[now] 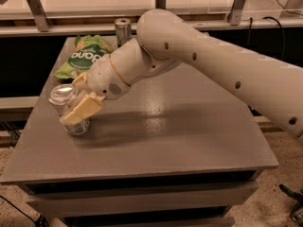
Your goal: Pick 7up can
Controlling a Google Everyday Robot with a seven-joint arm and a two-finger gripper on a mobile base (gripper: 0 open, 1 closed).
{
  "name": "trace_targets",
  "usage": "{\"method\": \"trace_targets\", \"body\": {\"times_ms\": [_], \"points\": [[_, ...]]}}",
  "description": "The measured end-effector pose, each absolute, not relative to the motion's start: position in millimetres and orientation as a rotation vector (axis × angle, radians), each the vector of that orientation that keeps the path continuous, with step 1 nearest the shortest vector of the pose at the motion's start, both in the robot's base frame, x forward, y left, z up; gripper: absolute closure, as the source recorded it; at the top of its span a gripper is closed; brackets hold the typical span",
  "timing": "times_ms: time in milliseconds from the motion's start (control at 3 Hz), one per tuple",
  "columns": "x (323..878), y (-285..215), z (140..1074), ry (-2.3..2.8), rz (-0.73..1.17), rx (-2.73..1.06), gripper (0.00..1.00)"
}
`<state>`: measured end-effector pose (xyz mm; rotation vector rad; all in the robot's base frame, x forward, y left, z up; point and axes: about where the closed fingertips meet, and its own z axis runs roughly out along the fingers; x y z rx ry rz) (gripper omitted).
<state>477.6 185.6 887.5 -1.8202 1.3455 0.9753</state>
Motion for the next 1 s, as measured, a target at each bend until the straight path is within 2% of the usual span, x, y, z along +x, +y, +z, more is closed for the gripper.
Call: {"method": "trace_targets", "body": {"times_ms": [333,1000], "points": [[490.4,174.0,910.4,1.325,0.989,-1.779,0.99],[500.3,163.2,946.7,1.260,0.990,-1.761,1.00]]}}
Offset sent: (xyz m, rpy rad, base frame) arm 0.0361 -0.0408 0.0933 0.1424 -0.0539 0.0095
